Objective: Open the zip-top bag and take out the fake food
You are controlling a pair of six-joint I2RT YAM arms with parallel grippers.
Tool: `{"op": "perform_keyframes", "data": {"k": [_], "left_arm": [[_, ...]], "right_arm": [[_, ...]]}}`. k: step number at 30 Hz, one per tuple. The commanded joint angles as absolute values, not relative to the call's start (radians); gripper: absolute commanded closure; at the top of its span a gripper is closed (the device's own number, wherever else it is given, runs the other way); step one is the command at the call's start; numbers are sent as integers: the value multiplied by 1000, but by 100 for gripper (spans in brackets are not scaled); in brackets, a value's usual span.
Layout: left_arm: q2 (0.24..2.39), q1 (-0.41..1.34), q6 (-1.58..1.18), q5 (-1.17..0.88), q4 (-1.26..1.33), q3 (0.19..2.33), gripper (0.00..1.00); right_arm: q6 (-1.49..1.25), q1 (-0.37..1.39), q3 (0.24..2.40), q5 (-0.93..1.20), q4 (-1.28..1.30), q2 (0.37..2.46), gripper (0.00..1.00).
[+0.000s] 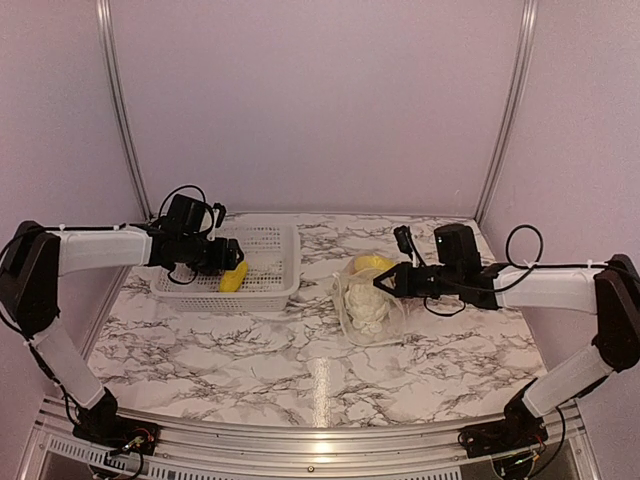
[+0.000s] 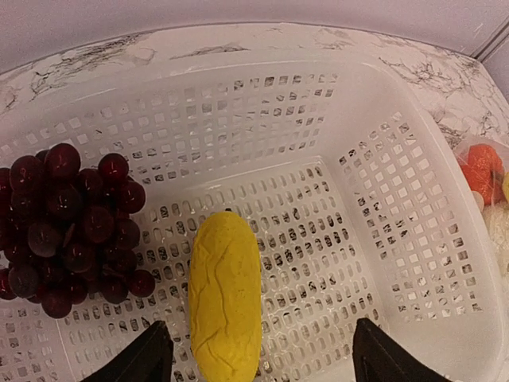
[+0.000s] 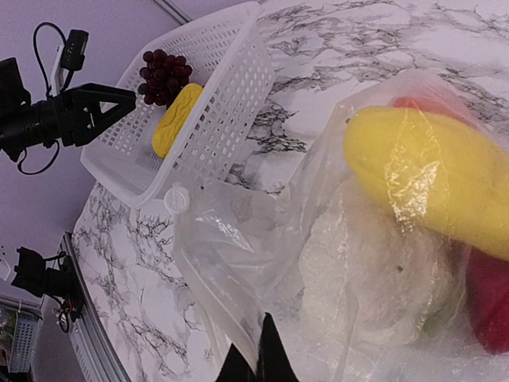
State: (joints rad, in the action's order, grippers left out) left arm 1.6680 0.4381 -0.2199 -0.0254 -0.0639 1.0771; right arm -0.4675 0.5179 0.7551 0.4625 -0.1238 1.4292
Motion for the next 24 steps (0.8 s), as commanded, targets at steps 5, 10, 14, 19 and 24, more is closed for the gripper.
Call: {"op": "perform_keyframes", "data": {"k": [5,10,14,19,24], "left_arm": [[1503,503,-167,-86,81,952,18],[1454,564,-162,-117,217,871,19],[1438,650,-117,-119,315,818,20],[1446,740,-80,-129,457,768,22],[1475,836,-9,-117,553,750,24]], "right_arm": [[-555,585,750,438,-208,1396,100],[-594,639,758,415,-238,1404,100],[-607,665,791,425,-250,1431,100],[-610,680,829,440,-256,1459,100],[-568,680,848,411,-212,1463,100]]}}
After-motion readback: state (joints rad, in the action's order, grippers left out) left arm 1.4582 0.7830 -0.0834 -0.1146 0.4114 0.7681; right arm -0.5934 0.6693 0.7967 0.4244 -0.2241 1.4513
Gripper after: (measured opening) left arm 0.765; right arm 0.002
